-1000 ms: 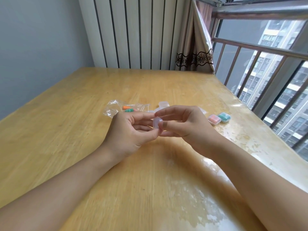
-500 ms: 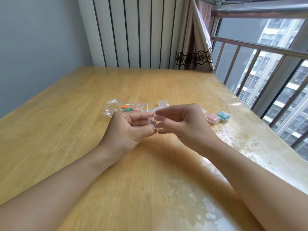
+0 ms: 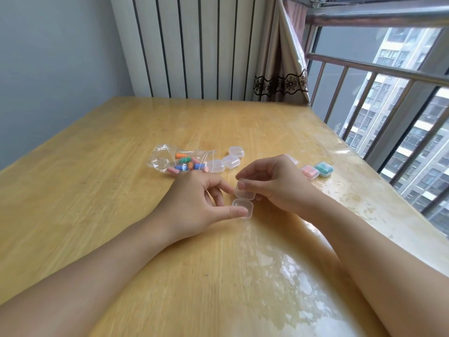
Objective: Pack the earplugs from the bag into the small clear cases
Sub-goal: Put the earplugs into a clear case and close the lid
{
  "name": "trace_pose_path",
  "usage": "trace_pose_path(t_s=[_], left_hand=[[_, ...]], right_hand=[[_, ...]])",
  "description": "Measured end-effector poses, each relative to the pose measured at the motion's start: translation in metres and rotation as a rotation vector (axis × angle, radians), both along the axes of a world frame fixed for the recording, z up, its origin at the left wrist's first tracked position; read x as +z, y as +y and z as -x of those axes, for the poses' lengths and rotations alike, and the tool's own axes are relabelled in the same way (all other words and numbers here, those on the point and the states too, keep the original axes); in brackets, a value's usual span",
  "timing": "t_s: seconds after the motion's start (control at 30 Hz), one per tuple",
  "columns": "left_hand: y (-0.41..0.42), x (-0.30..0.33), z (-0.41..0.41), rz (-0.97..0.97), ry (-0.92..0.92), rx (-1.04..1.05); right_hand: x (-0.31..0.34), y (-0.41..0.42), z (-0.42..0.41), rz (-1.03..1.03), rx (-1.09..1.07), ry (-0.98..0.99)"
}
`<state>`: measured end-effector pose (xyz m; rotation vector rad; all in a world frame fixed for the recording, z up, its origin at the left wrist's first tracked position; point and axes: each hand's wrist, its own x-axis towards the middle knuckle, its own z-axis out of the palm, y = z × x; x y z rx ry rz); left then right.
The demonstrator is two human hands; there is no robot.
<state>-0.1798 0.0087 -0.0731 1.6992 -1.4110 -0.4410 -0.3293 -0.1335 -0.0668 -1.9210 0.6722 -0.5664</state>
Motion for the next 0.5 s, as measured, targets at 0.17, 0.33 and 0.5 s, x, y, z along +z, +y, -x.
trace_pose_path(t_s=[0.17,0.33,0.5], left_hand=[[-0.001,0.007,-0.019,0.328,-0.040,0.255],[-0.012,0.000,-0.052,0.271,-0.151,0.512],[-0.022,-0.010,-0.060,0.165,-0.215,0.475]], right_hand=[[0.002,-0.002,0.001,0.106,-0.090,-0.013],[-0.004,0.004,-0.007,0.378,-0.186,-0.137],[-0.001,0.014,-0.035,0.542,-0.083,-0.009]])
